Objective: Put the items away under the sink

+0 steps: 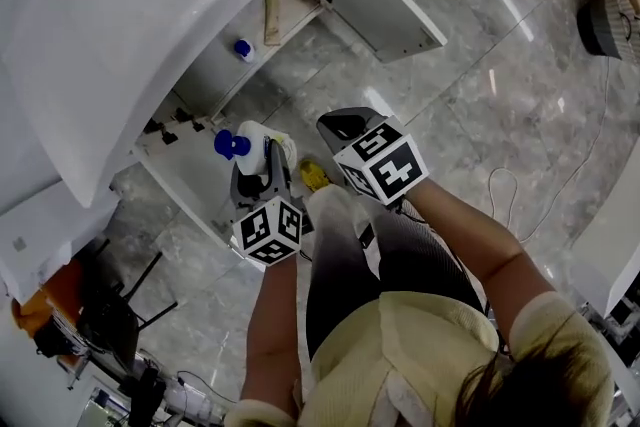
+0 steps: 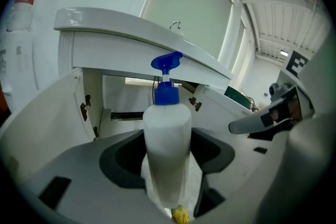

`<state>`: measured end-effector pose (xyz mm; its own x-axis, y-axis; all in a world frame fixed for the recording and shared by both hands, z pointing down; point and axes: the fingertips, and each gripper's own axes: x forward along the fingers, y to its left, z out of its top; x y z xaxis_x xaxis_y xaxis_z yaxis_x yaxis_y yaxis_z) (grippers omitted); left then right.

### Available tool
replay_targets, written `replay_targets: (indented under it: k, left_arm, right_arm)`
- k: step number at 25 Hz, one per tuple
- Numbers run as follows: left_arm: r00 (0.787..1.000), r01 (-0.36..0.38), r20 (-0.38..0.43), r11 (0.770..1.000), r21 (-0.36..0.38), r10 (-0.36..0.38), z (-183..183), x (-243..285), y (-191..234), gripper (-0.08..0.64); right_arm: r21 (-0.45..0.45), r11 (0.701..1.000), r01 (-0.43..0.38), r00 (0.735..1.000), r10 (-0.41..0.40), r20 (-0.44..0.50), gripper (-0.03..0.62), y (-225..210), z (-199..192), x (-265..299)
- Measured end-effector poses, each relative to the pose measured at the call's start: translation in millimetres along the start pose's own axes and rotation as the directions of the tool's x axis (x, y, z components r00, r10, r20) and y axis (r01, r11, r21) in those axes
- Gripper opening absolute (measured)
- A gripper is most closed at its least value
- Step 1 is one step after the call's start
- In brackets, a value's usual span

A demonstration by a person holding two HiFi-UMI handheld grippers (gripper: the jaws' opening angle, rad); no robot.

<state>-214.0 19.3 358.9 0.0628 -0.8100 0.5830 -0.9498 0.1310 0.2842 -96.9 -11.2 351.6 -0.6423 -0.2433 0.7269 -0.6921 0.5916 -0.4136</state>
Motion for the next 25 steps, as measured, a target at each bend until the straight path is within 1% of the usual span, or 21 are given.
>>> replay_targets:
  k: [4, 8, 12, 18, 25]
  left_arm:
    - [0.999, -0.037, 0.024, 0.999, 0.019, 0.036, -8.0, 19.5, 6.3, 0.290]
    - [0.997, -0.067, 0.027, 0.997, 0.026, 0.066, -21.3, 37.6, 18.7, 0.290]
    - [0.996, -0.083, 0.034, 0.995, 0.054, 0.081, -34.2, 53.4, 25.3, 0.290]
    - [0.994, -0.096, 0.054, 0.994, 0.061, 0.092, -46.6, 75.7, 32.6, 0.290]
    - [0.989, -0.143, 0.054, 0.986, 0.090, 0.138, -70.3, 98.7, 62.0, 0.290]
  right_arm:
    - [-0.011, 1.000, -0.017, 1.000, 0.017, -0.019, 0.026, -18.3, -9.1, 15.9]
    - [0.006, 1.000, -0.027, 1.000, 0.027, -0.015, 0.026, -34.5, -15.6, 30.9]
    - [0.020, 0.999, -0.036, 0.999, 0.036, -0.011, 0.026, -47.7, -24.1, 46.0]
    - [0.039, 0.999, -0.028, 1.000, 0.028, -0.003, 0.026, -67.4, -34.5, 68.6]
    - [0.067, 0.997, -0.036, 0.999, 0.035, 0.012, 0.026, -80.2, -47.4, 100.1]
